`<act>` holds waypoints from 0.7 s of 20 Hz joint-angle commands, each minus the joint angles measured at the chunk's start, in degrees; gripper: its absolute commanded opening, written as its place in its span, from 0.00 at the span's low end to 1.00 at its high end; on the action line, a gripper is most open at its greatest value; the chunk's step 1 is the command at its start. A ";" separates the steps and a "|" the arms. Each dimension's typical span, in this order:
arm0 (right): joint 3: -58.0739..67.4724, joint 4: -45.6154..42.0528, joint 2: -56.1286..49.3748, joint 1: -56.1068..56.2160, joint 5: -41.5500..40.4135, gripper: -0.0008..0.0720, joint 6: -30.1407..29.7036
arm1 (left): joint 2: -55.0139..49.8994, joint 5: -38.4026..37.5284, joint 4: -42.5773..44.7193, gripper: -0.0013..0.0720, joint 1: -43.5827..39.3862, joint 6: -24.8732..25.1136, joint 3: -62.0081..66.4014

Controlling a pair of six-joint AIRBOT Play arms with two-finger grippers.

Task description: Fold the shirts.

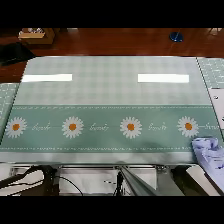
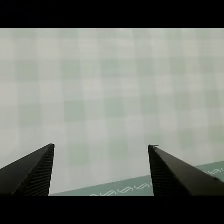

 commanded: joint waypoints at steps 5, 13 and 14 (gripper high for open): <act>21.07 8.92 -22.36 48.50 4.33 0.84 -5.90 | -9.01 -1.81 16.85 0.93 -18.95 -9.49 0.02; 21.16 9.90 -26.62 60.13 11.63 0.84 -5.22 | -12.26 -10.71 32.04 0.94 -28.96 -15.56 0.02; 21.16 10.32 -26.62 59.54 12.46 0.84 -5.11 | -12.26 -11.15 32.06 0.94 -28.94 -15.54 0.02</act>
